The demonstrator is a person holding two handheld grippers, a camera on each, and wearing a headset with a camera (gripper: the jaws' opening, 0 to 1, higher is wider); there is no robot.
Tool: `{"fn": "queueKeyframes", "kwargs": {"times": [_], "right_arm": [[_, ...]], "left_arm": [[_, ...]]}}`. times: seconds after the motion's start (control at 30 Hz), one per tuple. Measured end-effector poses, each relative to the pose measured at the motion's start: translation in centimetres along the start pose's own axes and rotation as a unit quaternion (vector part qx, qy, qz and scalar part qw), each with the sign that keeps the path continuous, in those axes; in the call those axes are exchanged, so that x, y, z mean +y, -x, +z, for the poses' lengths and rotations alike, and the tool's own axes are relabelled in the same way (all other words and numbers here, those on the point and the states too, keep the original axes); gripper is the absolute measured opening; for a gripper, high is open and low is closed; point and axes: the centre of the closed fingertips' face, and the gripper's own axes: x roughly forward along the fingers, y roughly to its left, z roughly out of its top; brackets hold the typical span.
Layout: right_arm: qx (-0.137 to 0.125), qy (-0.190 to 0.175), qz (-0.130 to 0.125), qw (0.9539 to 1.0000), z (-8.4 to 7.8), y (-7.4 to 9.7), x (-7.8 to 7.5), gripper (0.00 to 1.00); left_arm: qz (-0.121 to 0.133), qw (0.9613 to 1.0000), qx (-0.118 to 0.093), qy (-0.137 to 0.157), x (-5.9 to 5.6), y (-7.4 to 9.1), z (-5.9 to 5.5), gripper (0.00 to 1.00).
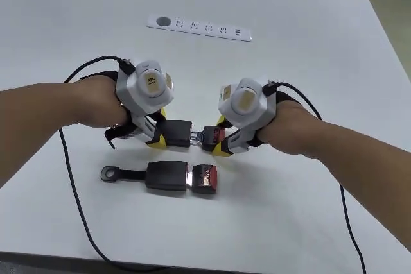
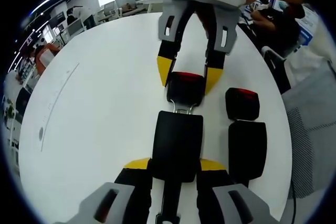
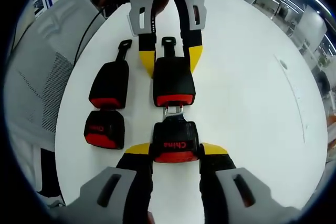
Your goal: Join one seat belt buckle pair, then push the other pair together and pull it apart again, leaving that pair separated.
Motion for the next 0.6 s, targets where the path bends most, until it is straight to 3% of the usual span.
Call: {"fn": "queueKeyframes", "kwargs": {"times": [0.3,0.6], "right_arm": [[0.011,0.009,-0.003,0.9999,0.32,-0.16,-0.09,0.31],[0.013,0.016,-0.004,0.9998,0.26,-0.32,-0.28,0.31]], "left_arm": [[-0.006,0.9997,-0.002,-0.023,0.19,-0.08,-0.06,0.32],[-0.007,0.9997,0.001,-0.023,0.31,-0.30,-0.06,0.32]]}}
